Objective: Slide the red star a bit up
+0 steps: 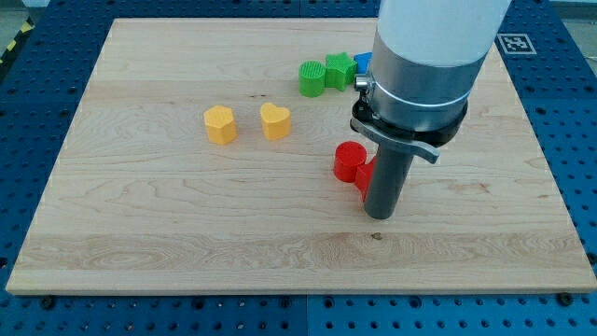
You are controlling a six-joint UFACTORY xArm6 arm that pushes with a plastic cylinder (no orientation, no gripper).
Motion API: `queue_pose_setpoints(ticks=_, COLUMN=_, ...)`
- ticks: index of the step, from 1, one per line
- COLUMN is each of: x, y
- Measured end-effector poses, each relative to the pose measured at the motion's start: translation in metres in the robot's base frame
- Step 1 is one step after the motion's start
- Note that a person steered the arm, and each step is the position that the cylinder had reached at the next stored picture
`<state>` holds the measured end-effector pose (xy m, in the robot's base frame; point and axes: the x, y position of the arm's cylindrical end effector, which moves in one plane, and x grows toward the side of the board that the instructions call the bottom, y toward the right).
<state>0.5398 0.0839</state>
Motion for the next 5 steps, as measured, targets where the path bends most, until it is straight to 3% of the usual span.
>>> queue_pose_setpoints(ticks=3, x=-0.035, y=-0.016)
queue_pose_setpoints(ticks=5, x=-0.055, y=0.017)
